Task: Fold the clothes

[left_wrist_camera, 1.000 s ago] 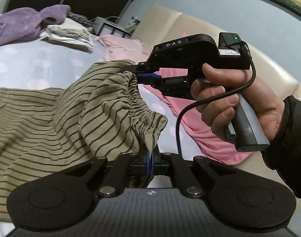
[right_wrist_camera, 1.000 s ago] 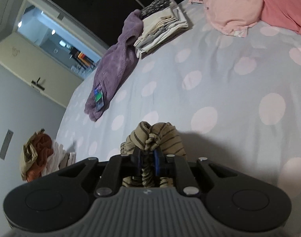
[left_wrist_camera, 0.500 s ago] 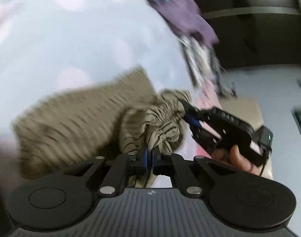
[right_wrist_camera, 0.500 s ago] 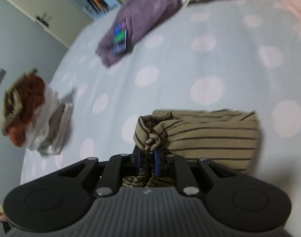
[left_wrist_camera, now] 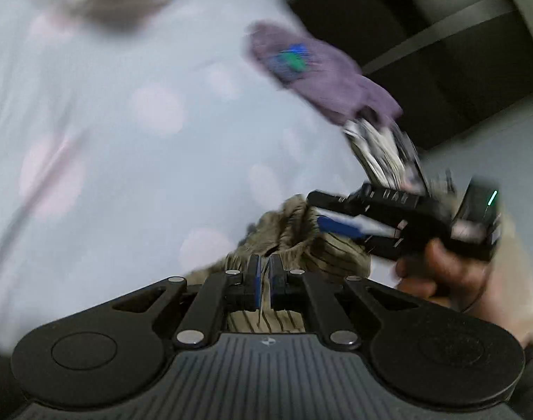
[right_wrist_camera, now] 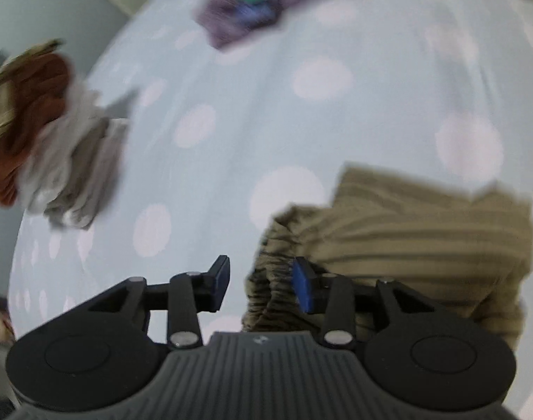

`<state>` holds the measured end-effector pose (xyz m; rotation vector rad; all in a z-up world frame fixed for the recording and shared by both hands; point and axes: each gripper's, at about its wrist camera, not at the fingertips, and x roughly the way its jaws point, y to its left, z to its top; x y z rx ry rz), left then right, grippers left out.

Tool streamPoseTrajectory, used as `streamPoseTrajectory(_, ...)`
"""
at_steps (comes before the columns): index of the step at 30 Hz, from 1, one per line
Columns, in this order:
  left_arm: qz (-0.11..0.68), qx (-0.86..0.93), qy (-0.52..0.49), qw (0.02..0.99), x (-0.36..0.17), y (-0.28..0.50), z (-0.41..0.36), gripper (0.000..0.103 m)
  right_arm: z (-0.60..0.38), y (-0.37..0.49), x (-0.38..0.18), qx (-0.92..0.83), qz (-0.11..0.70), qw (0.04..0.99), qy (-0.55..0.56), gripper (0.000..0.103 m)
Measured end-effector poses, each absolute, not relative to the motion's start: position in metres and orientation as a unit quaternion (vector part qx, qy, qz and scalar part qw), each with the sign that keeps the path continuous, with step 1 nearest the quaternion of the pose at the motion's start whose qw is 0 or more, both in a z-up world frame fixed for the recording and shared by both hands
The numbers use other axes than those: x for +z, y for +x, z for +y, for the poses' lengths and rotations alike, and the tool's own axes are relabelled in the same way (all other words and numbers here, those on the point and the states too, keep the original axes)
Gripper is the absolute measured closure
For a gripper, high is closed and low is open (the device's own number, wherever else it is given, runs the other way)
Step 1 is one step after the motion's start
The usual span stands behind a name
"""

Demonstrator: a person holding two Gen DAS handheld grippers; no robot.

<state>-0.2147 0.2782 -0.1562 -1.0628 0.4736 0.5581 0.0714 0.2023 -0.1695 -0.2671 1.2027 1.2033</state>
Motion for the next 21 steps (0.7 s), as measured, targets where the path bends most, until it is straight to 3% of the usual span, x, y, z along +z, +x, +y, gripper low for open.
streamPoseTrajectory(1, 0.229, 0.255, -0.459, 0.820, -0.148, -0.209, 0.275, 0.098, 0.194, 0.068, -0.156, 0.541, 0.505, 0.661, -0.123, 0.059)
streamPoseTrajectory(3, 0.256, 0.236, -0.385, 0.855, -0.140, -0.191, 0.271, 0.078, 0.170, 0.068, -0.133, 0.553, 0.461, 0.683, -0.124, 0.055)
streamPoseTrajectory(5, 0.285, 0.211, -0.316, 0.880, -0.138, -0.168, 0.268, 0.066, 0.143, 0.069, -0.118, 0.554, 0.424, 0.705, -0.129, 0.048)
streamPoseTrajectory(8, 0.325, 0.176, -0.235, 0.899, -0.142, -0.132, 0.265, 0.066, 0.101, 0.072, -0.119, 0.537, 0.399, 0.729, -0.143, 0.048)
streamPoseTrajectory(11, 0.344, 0.161, -0.220, 0.899, -0.151, -0.113, 0.268, 0.066, 0.065, 0.073, -0.139, 0.505, 0.413, 0.745, -0.139, 0.048)
streamPoseTrajectory(13, 0.359, 0.157, -0.216, 0.894, -0.158, -0.108, 0.264, 0.074, 0.045, 0.069, -0.154, 0.486, 0.419, 0.755, -0.137, 0.048)
streamPoseTrajectory(15, 0.362, 0.165, -0.241, 0.885, -0.163, -0.105, 0.272, 0.094, 0.034, 0.064, -0.168, 0.474, 0.426, 0.759, -0.136, 0.048)
streamPoseTrajectory(18, 0.331, 0.193, -0.310, 0.870, -0.169, -0.116, 0.293, 0.103, 0.030, 0.053, -0.191, 0.464, 0.439, 0.757, -0.138, 0.048)
streamPoseTrajectory(20, 0.308, 0.211, -0.356, 0.857, -0.172, -0.123, 0.308, 0.103, 0.031, 0.047, -0.203, 0.470, 0.446, 0.749, -0.140, 0.079)
streamPoseTrajectory(21, 0.297, 0.220, -0.378, 0.849, -0.174, -0.127, 0.315, 0.103, 0.031, 0.045, -0.206, 0.473, 0.448, 0.746, -0.140, 0.101)
